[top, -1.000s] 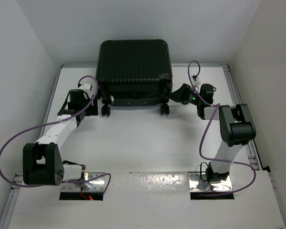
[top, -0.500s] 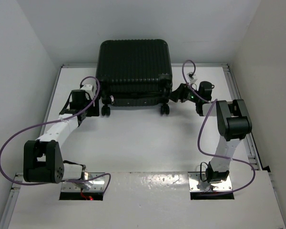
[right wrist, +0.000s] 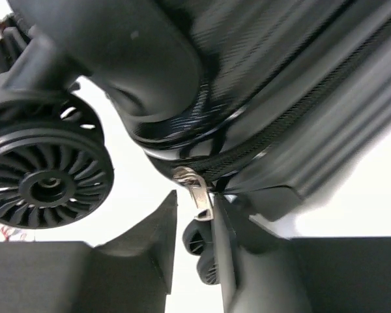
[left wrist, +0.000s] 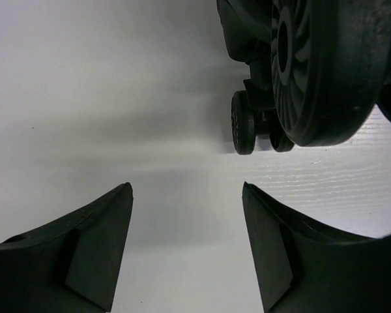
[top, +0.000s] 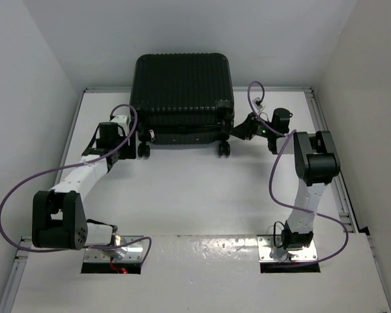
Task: Pack the luggage
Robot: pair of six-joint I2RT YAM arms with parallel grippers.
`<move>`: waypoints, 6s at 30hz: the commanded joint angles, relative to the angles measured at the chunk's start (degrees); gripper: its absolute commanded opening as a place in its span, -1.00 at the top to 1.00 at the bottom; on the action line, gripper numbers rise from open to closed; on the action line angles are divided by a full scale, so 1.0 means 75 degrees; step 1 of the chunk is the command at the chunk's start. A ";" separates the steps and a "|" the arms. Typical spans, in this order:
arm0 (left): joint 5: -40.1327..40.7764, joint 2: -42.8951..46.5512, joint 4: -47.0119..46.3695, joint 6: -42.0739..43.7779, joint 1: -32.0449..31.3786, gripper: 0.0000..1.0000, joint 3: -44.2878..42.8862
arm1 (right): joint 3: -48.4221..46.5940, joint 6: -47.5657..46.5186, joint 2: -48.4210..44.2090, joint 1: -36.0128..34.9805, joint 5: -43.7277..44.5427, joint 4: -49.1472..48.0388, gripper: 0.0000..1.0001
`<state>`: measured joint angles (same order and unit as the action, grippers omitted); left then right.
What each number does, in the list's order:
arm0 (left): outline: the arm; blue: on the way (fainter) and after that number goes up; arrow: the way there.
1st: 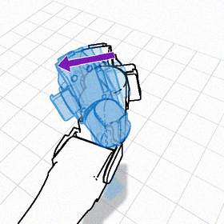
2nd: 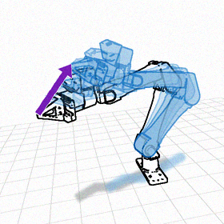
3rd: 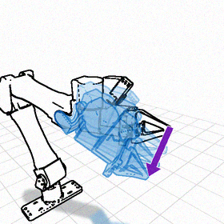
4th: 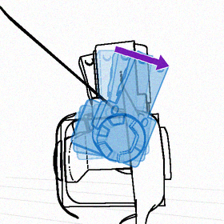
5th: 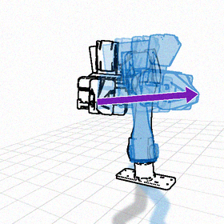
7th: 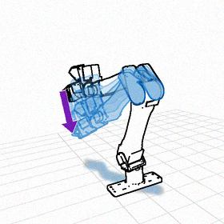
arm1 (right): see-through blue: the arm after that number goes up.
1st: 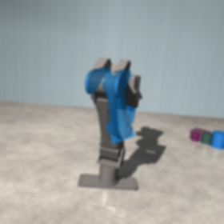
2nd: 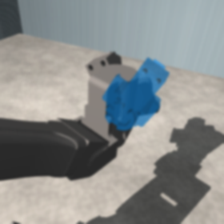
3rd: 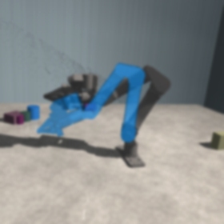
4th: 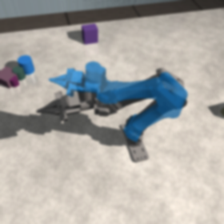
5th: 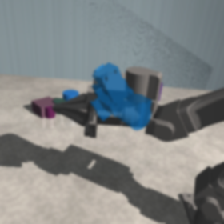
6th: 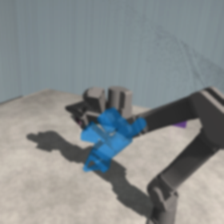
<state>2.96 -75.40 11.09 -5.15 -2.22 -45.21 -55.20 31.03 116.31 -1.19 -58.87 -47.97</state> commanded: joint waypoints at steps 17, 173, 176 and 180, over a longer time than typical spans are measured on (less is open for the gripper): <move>-0.0089 0.0489 -0.0002 -0.0298 0.0260 -0.72 -0.0288 | 0.0035 0.0210 -0.0648 -0.0556 -0.0143 -0.1234 1.00; 0.0661 -0.3541 0.3114 -0.1588 -0.3748 0.37 -0.6078 | -0.1242 -0.1453 -0.0273 -0.2490 0.3924 -0.0308 1.00; 0.0379 -0.3389 0.3115 -0.1121 -0.3747 0.78 -0.5715 | -0.1136 -0.1465 -0.0309 -0.2513 0.3842 -0.0296 1.00; -0.0182 -0.2629 0.3115 -0.0522 -0.4132 1.00 -0.4629 | -0.0902 -0.1430 -0.0473 -0.2501 0.3666 -0.0343 1.00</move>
<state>3.90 -99.09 31.53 -14.76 -32.32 -85.36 -62.70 19.29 117.30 -18.11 -25.54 -44.73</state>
